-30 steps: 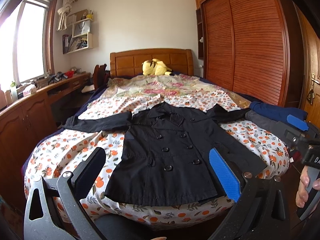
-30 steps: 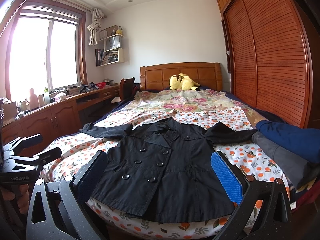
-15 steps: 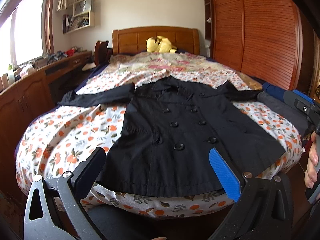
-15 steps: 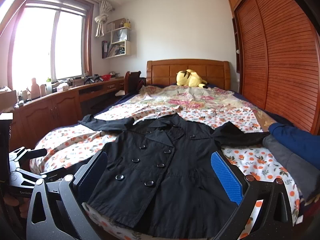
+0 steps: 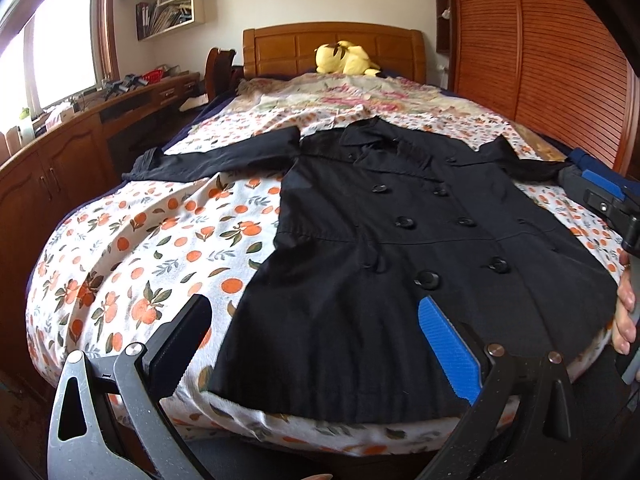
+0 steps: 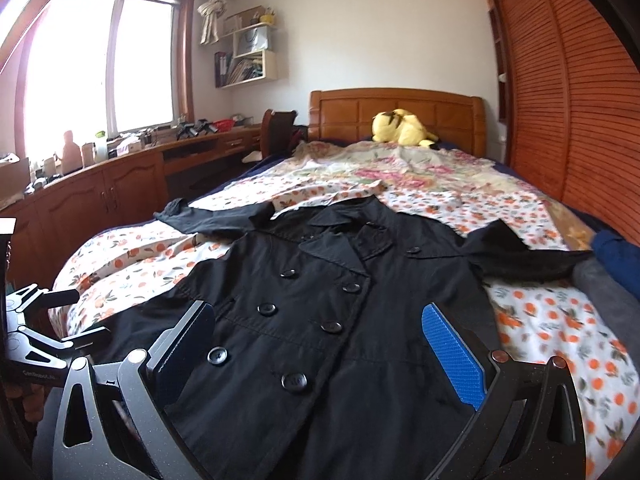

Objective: Fold large clothes
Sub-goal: 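Move the left gripper down to the coat sleeve nearest it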

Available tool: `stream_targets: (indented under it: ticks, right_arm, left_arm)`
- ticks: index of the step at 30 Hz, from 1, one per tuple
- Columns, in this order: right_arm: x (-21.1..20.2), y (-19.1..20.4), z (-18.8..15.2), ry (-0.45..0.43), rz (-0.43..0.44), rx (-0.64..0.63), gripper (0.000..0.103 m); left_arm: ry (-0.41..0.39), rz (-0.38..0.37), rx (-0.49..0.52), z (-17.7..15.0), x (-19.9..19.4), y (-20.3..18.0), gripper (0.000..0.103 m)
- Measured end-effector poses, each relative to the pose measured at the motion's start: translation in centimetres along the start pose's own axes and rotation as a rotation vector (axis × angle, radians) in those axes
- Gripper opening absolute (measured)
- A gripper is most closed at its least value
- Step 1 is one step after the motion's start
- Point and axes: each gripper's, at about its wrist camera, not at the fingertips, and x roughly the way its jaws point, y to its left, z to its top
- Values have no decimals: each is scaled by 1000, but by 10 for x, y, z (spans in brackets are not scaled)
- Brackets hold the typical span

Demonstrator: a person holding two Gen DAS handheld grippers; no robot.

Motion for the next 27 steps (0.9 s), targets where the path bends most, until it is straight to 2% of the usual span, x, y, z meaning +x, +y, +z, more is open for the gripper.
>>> stream_targets:
  ticks: [4, 9, 11, 14, 16, 21, 24, 27]
  right_arm:
    - [37, 5, 12, 16, 37, -27, 103]
    - [84, 6, 23, 43, 101, -46, 103]
    - [105, 2, 16, 85, 119, -47, 103]
    - [126, -6, -3, 168, 130, -50, 103]
    - [132, -11, -2, 197, 147, -38, 103]
    - [133, -13, 1, 190, 145, -63, 103]
    - [134, -7, 0, 184, 142, -65, 103]
    - [136, -2, -1, 184, 144, -53, 103]
  left_arm:
    - [15, 12, -28, 9, 14, 14, 103]
    - [21, -9, -86, 25, 27, 34, 103]
    - [32, 15, -92, 33, 36, 42, 103]
    - [50, -13, -126, 40, 47, 54, 103]
    - [50, -25, -141, 45, 54, 62, 103]
    - [62, -41, -136, 64, 82, 85, 103]
    - [115, -77, -147, 79, 114, 100, 95]
    - [158, -117, -170, 95, 147, 113, 83]
